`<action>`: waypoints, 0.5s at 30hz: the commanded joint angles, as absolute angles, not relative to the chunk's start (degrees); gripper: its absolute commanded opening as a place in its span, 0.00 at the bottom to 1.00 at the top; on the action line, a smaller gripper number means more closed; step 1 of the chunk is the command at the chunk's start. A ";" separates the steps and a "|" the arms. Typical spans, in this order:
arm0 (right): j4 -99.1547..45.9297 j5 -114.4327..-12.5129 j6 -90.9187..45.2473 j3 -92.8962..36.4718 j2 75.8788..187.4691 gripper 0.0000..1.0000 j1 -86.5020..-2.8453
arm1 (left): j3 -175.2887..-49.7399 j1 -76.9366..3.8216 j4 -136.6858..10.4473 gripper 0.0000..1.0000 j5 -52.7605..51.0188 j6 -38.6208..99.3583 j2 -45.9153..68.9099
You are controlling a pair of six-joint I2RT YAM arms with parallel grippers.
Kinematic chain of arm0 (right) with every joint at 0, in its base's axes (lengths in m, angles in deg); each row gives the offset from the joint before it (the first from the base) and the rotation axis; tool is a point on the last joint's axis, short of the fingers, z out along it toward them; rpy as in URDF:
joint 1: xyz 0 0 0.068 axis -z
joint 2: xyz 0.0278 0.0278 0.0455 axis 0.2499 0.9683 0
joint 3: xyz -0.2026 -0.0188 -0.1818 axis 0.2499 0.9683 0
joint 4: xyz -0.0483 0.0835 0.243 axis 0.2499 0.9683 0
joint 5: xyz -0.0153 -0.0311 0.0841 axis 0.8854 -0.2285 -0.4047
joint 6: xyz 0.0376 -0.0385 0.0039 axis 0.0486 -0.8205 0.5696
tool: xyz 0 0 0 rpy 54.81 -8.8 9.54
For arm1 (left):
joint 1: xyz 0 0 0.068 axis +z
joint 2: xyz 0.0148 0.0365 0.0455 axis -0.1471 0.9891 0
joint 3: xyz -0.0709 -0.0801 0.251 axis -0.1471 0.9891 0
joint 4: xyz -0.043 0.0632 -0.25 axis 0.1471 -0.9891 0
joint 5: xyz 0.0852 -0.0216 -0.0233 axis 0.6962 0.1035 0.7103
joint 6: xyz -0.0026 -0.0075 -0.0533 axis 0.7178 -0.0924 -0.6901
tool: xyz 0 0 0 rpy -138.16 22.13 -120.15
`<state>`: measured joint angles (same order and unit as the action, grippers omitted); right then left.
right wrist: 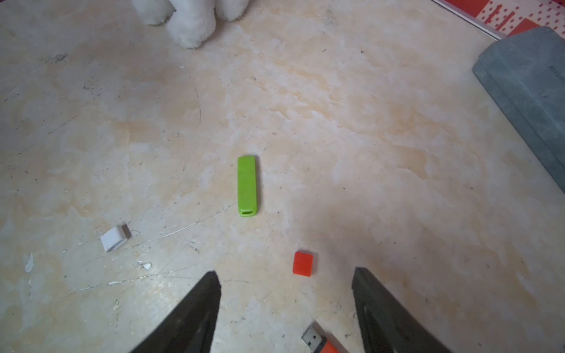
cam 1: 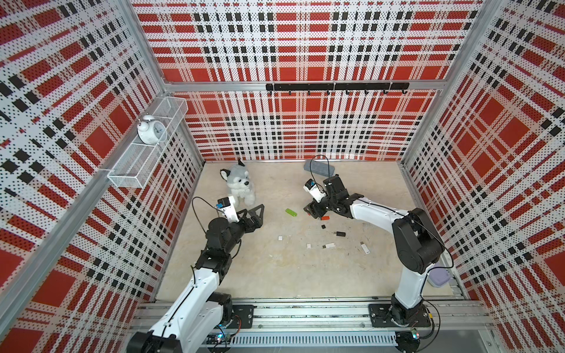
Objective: Close the usb drive cover
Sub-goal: Adjust the cover at the center of the board.
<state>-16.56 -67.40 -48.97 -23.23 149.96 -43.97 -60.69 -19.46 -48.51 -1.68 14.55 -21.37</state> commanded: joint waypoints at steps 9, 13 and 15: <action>-18.48 -70.60 -53.89 -24.80 151.78 0.65 -39.72 | -64.75 -26.75 -39.00 0.98 4.04 17.52 -8.22; -16.28 -72.76 -56.86 -25.78 152.57 0.59 -39.61 | -66.35 -27.76 -38.64 0.98 4.67 17.45 -5.97; -14.81 -73.78 -58.36 -26.25 152.69 0.58 -39.65 | -66.70 -28.29 -38.65 0.98 4.93 17.11 -5.58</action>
